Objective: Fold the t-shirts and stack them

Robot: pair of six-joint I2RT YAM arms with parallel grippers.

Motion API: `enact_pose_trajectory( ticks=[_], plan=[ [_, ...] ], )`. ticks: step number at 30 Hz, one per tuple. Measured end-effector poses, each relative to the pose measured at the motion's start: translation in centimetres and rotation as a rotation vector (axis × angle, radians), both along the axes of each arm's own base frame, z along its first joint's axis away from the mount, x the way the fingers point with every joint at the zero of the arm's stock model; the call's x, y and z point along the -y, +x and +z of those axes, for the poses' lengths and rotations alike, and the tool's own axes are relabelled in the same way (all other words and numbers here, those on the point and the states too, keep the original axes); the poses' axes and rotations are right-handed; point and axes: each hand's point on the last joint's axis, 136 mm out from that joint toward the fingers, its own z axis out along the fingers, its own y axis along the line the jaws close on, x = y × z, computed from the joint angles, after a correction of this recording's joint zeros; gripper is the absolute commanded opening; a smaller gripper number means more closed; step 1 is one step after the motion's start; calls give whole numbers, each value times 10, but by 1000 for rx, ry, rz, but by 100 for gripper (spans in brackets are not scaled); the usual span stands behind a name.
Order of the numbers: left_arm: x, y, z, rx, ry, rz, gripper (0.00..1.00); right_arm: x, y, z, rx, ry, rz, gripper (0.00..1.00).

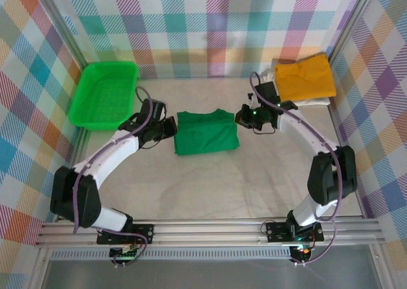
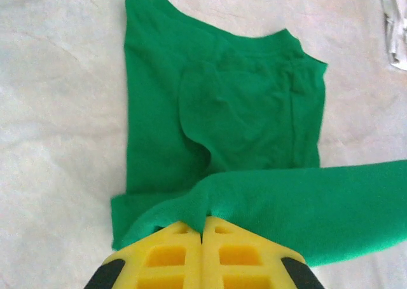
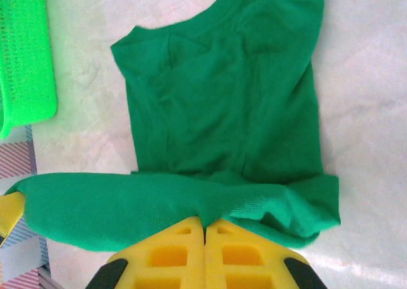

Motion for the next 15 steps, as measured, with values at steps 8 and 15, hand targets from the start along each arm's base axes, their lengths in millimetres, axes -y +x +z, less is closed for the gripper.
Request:
enact_pose_trajectory(
  ticks=[8, 15],
  plan=[
    [8, 50, -13, 0, 42, -42, 0, 0, 46, -23, -30, -15, -26, 0],
    [4, 120, -5, 64, 97, -28, 58, -11, 118, -4, 61, 16, -44, 36]
  ],
)
